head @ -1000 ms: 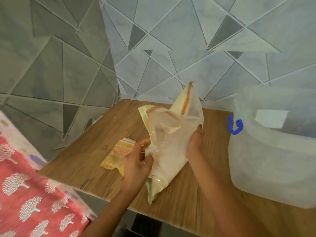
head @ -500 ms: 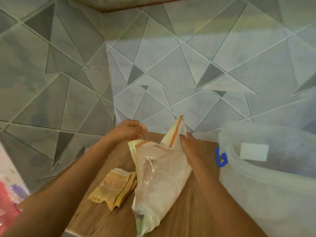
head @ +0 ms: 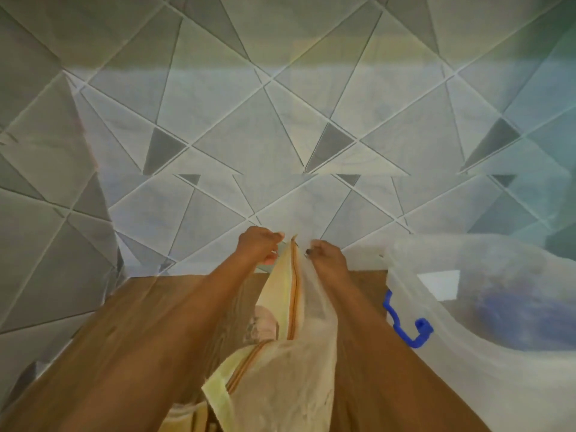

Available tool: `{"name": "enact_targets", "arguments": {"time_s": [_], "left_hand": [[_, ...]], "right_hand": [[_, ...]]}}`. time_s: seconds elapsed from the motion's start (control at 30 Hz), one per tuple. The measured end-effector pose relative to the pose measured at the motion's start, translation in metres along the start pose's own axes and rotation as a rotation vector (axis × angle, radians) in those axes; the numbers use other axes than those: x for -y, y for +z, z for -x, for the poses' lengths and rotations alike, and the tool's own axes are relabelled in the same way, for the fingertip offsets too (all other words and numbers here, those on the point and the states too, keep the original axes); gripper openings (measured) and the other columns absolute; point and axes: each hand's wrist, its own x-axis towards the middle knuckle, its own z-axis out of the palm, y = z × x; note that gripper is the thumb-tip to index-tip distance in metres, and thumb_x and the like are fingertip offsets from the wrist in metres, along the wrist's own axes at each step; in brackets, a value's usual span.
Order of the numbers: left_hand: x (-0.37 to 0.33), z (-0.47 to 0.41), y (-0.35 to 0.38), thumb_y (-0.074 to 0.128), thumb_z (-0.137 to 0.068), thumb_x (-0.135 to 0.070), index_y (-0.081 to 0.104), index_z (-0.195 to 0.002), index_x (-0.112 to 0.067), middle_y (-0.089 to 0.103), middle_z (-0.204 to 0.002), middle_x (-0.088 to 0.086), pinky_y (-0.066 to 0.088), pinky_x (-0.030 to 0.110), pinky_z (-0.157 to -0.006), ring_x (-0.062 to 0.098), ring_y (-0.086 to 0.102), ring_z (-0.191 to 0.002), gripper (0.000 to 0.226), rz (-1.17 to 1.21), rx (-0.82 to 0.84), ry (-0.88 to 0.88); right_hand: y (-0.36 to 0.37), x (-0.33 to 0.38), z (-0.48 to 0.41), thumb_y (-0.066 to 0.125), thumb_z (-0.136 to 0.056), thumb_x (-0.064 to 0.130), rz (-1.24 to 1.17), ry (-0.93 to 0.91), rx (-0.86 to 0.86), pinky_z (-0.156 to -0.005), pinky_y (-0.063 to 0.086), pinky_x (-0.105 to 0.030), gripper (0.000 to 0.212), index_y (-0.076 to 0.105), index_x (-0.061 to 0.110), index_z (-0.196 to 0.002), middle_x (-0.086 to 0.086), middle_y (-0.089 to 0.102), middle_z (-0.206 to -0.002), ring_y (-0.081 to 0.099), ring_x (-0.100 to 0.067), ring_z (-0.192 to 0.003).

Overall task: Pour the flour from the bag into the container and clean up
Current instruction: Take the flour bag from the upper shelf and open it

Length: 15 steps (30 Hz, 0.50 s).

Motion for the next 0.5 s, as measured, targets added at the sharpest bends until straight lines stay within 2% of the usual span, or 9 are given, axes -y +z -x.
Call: {"name": "enact_targets", "arguments": {"time_s": [0.07,0.17,0.27,0.37,0.43,0.5], "left_hand": [[-0.001,-0.013,0.009,0.069,-0.084,-0.024,0.064,-0.091,0.000,0.065,-0.085,0.016,0.056,0.025,-0.054,0.021,0.063,-0.063,0.025,-0.037,0.054,-0.020],[0.001,-0.027,0.018,0.073,-0.079,-0.018,0.068,-0.088,0.002,0.069,-0.082,0.019,0.061,0.036,-0.068,0.029,0.070,-0.074,0.023,-0.106,0.075,-0.041],[0.004,-0.035,0.018,0.074,-0.076,-0.007,0.067,-0.081,0.001,0.065,-0.072,0.015,0.058,0.029,-0.057,0.023,0.065,-0.062,0.012,-0.088,0.066,-0.028],[0.006,-0.039,0.017,0.072,-0.077,-0.002,0.064,-0.075,-0.002,0.066,-0.079,0.017,0.058,0.028,-0.057,0.022,0.065,-0.064,0.008,-0.060,0.080,-0.035],[0.007,-0.039,0.018,0.072,-0.077,-0.003,0.063,-0.076,-0.001,0.066,-0.082,0.018,0.058,0.028,-0.058,0.021,0.065,-0.064,0.009,-0.034,0.075,-0.048],[0.006,-0.040,0.019,0.073,-0.077,-0.006,0.063,-0.073,-0.002,0.066,-0.076,0.015,0.058,0.029,-0.060,0.020,0.064,-0.061,0.011,-0.025,0.043,-0.046]], "right_hand": [[0.005,0.002,-0.011,0.052,-0.088,0.009,0.018,-0.019,0.031,-0.101,0.038,-0.028,0.027,0.063,0.008,-0.112,-0.009,0.062,-0.119,0.055,-0.021,-0.115],[0.010,0.004,-0.023,0.048,-0.088,0.004,-0.057,-0.023,0.112,-0.097,0.041,-0.031,0.026,0.065,0.002,-0.107,-0.015,0.064,-0.114,0.055,-0.018,-0.102],[0.013,0.003,-0.033,0.046,-0.088,-0.002,-0.097,-0.029,0.163,-0.086,0.044,-0.023,0.027,0.066,-0.004,-0.107,-0.019,0.064,-0.115,0.057,-0.017,-0.098],[0.015,-0.001,-0.040,0.052,-0.087,0.002,-0.021,-0.059,0.124,-0.085,0.046,-0.023,0.024,0.069,-0.002,-0.103,-0.018,0.068,-0.110,0.063,-0.025,-0.105],[0.013,-0.003,-0.043,0.058,-0.085,0.003,0.036,-0.114,0.063,-0.083,0.046,-0.020,0.020,0.071,-0.001,-0.100,-0.018,0.070,-0.106,0.064,-0.026,-0.102],[0.010,0.001,-0.041,0.063,-0.083,0.004,0.144,-0.207,-0.012,-0.076,0.046,-0.016,0.016,0.073,0.001,-0.096,-0.017,0.072,-0.100,0.066,-0.026,-0.096]]}}
